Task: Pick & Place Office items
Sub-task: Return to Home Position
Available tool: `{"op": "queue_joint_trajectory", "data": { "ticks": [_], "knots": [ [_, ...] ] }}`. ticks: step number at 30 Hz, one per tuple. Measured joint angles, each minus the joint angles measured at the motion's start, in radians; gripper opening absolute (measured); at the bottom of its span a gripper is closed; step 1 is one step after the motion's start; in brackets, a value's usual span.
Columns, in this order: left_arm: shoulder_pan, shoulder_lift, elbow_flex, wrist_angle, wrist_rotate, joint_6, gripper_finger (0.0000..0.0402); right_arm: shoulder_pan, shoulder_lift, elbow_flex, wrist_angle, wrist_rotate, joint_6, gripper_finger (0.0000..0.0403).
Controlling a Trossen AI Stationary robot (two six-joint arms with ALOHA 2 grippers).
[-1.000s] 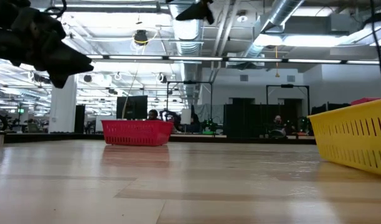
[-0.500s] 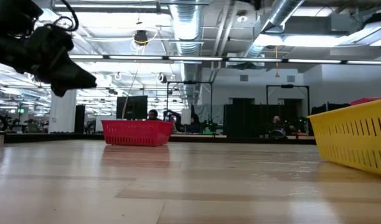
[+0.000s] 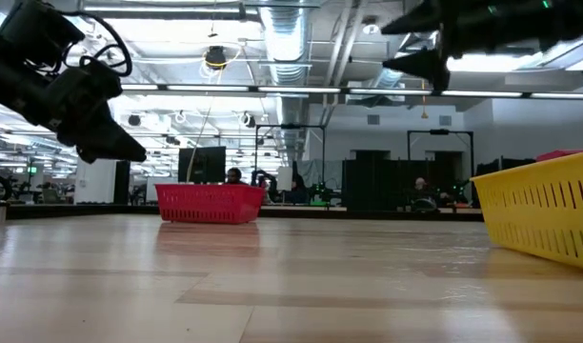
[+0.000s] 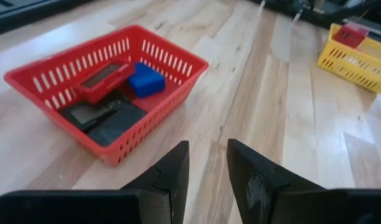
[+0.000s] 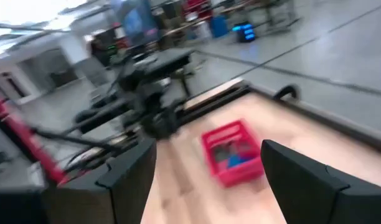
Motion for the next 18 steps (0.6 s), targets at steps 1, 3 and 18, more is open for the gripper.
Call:
{"op": "queue_joint_trajectory", "data": {
  "ticks": [1,3,18],
  "knots": [
    [0.000,0.004,0.000,0.000,0.000,0.000,0.0104,0.002,0.001,-0.038,0.047,-0.022,0.004,0.0282],
    [0.000,0.011,0.000,0.000,0.000,0.000,0.0104,0.011,-0.003,-0.108,0.123,-0.054,0.011,0.0282],
    [0.000,0.011,0.000,0.001,0.000,0.000,0.0104,0.166,-0.557,-0.484,0.074,-0.045,0.017,0.0282]
  ]
}}
